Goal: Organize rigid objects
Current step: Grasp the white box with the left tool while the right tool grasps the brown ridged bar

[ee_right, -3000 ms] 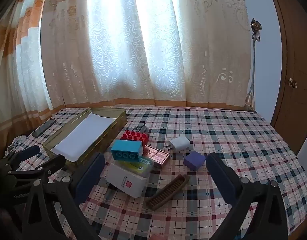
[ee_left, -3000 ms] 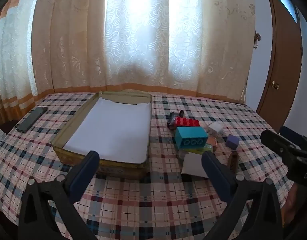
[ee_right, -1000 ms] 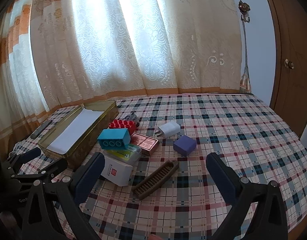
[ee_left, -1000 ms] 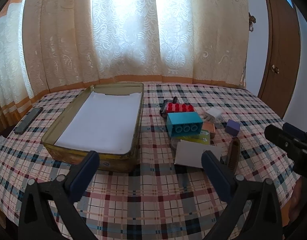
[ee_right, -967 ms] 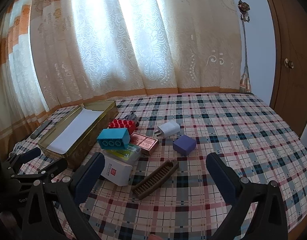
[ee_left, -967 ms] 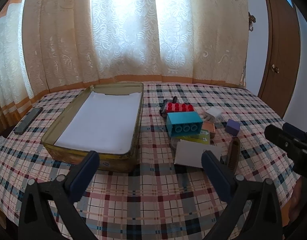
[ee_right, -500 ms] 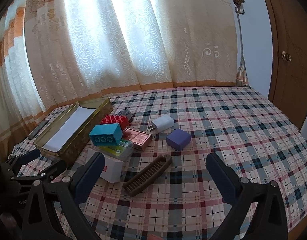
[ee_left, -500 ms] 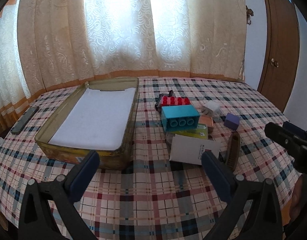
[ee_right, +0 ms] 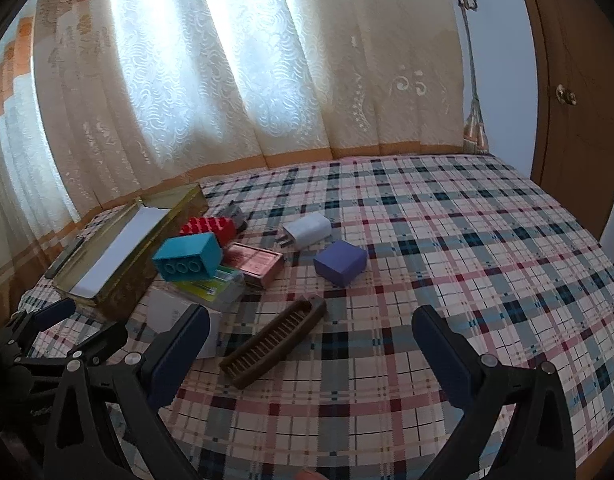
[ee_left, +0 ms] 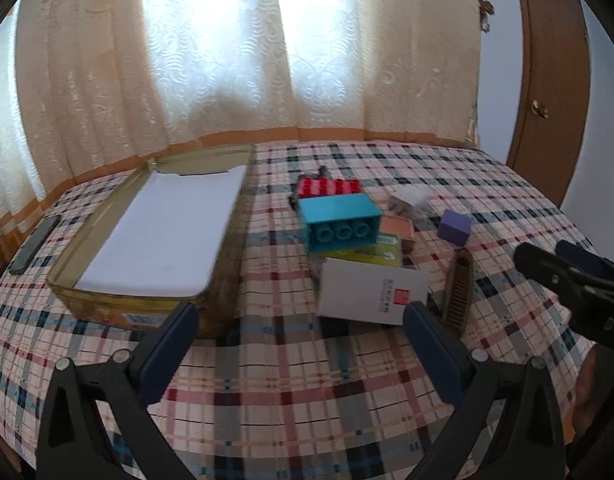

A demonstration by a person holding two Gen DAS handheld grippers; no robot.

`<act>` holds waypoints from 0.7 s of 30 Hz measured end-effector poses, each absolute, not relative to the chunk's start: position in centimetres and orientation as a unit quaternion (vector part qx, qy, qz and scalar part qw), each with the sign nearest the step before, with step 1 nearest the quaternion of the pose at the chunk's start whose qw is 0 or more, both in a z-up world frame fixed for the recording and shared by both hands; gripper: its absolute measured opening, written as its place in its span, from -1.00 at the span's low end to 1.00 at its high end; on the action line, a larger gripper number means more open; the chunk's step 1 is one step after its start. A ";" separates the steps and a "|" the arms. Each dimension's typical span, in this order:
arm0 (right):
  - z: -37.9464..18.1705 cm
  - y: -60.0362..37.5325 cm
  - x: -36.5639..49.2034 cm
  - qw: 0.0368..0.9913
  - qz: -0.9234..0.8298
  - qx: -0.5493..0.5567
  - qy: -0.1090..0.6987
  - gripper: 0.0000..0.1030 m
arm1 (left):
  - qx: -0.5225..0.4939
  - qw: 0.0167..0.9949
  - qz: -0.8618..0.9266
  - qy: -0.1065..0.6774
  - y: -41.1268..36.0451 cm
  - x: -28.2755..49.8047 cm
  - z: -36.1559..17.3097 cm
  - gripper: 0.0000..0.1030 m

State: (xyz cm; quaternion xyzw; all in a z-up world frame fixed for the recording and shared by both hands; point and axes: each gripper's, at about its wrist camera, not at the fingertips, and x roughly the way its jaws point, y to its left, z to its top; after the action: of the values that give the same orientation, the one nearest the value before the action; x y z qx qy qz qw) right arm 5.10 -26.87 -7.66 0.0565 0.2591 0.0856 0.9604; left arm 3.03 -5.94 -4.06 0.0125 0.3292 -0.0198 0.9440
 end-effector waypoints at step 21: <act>-10.5 -29.1 7.6 0.951 0.063 0.073 0.294 0.99 | 0.044 0.914 -0.089 0.392 -10.2 7.3 -7.2 0.52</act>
State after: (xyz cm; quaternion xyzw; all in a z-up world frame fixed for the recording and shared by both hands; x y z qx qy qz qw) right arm 7.55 -29.07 -10.55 0.0734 0.2937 0.0634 0.9510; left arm 7.28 -10.22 -7.18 0.0443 0.3923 -0.0887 0.9145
